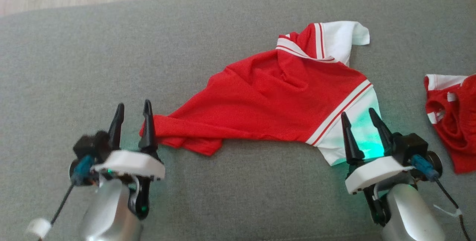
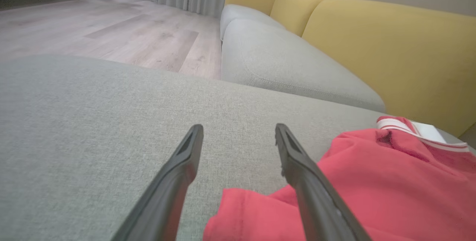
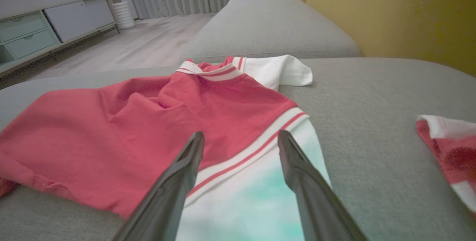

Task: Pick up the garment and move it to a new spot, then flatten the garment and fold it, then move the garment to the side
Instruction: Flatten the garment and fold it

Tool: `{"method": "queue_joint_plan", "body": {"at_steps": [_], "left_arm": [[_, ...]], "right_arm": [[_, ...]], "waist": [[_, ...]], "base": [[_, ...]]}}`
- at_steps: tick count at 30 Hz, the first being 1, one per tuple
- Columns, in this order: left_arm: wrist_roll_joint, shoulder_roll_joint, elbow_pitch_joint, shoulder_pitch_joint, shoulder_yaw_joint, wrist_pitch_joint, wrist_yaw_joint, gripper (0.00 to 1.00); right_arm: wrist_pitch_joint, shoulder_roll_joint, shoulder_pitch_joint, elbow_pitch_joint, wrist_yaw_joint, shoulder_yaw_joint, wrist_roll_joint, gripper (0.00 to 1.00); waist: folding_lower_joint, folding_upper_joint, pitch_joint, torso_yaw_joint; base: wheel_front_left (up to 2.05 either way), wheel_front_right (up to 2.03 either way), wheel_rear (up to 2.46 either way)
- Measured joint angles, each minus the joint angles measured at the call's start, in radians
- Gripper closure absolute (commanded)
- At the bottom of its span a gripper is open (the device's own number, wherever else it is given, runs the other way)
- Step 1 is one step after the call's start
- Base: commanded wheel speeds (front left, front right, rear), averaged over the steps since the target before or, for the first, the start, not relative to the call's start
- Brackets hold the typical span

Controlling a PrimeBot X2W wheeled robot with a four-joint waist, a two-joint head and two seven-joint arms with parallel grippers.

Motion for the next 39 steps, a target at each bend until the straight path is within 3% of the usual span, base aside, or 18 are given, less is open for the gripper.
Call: {"method": "queue_joint_plan", "body": {"at_steps": [7,11,23,25,30,34,36,39], "left_arm": [[-0.001,0.024,0.280,-0.151,-0.046,0.050,-0.018,0.00],[-0.017,0.036,0.369,-0.189,-0.071,0.059,-0.019,0.00],[-0.162,0.038,0.387,-0.194,-0.255,0.053,-0.019,0.02],[-0.175,0.044,0.387,-0.193,-0.282,0.047,-0.019,0.18],[-0.206,0.061,0.382,-0.193,-0.330,0.025,-0.019,0.34],[-0.216,0.078,0.360,-0.193,-0.343,0.015,-0.026,0.71],[-0.216,0.088,0.323,-0.193,-0.340,0.008,-0.026,1.00],[-0.206,0.109,0.238,-0.194,-0.337,0.007,-0.026,1.00]], "right_arm": [[0.000,0.002,-0.012,0.015,0.000,0.015,0.004,0.00],[0.000,0.002,-0.012,0.019,0.000,0.011,0.004,0.00],[0.000,0.002,-0.012,0.026,0.000,0.015,0.005,0.00],[0.000,0.002,-0.012,0.030,0.000,0.017,0.006,0.00],[0.000,0.002,-0.012,0.042,0.000,0.028,0.007,0.00],[0.000,0.002,-0.012,0.056,0.000,0.037,0.016,0.00],[0.000,0.002,-0.012,0.059,0.000,0.037,0.017,0.00],[0.000,0.002,-0.012,0.066,0.000,0.037,0.032,0.00]], "waist": [[0.0001,0.0000,0.036,-0.013],[0.0001,0.0000,0.043,-0.017],[-0.0001,0.0000,0.041,0.003],[-0.0001,0.0000,0.039,0.005],[-0.0001,0.0000,0.035,0.004],[-0.0001,0.0000,0.033,0.001],[-0.0001,0.0000,0.032,0.000],[0.0000,0.0000,0.032,0.001]], "base": [[0.00,0.00,0.00],[0.00,0.00,0.00],[0.00,0.00,0.00],[0.00,0.00,0.00],[0.00,0.00,0.00],[0.00,0.00,0.00],[0.00,0.00,0.00],[0.00,0.00,0.00]]}}
